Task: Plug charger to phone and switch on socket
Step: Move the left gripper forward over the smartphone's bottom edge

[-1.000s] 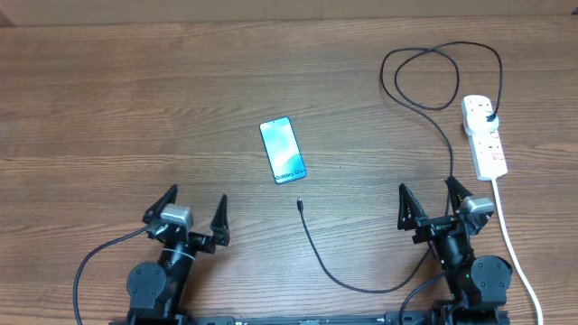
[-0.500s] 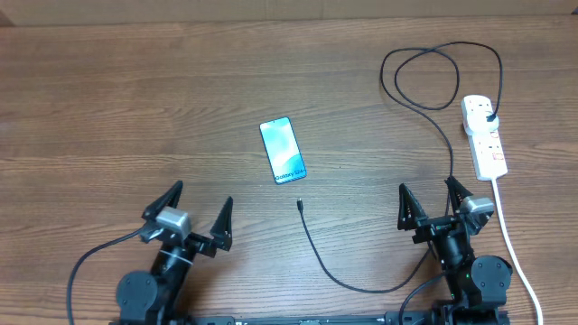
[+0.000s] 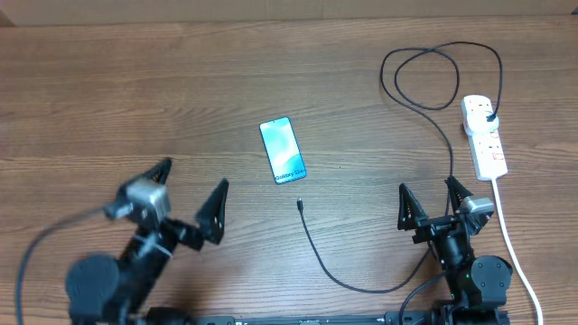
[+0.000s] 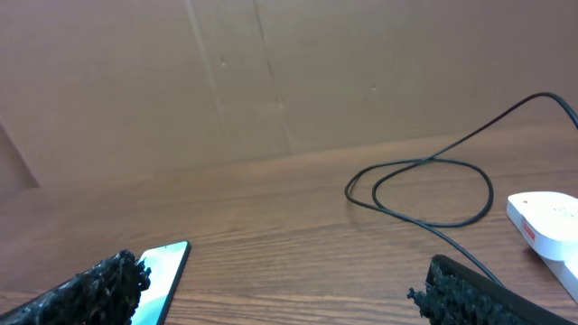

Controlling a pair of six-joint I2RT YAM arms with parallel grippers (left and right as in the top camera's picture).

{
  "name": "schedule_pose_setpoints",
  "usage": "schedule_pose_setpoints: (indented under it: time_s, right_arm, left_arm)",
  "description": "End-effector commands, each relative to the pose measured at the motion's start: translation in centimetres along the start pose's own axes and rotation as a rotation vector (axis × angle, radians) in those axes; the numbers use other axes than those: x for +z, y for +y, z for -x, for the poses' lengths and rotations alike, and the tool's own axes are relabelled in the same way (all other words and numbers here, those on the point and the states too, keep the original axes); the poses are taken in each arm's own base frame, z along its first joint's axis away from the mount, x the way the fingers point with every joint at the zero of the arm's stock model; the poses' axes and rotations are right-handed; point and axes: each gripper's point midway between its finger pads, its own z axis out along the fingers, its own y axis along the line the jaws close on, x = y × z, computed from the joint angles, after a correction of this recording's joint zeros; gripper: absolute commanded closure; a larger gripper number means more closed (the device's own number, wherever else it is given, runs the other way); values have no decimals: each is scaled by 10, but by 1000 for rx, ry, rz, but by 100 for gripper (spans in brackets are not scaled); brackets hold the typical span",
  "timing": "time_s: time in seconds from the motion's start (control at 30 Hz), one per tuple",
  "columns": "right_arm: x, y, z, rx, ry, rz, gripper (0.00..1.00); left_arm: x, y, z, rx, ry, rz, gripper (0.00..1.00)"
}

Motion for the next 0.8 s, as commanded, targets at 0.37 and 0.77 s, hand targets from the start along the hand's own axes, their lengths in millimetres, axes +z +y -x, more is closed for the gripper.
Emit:
schedule_pose_setpoints:
  time_s: [0.37, 0.77]
  right_arm:
    - [0, 0, -2, -2, -5, 0, 0]
    - [0, 0, -2, -2, -5, 0, 0]
  left_arm:
    - [85, 12, 60, -123, 586, 25, 0]
    - [141, 8, -80, -238, 1202, 57, 0]
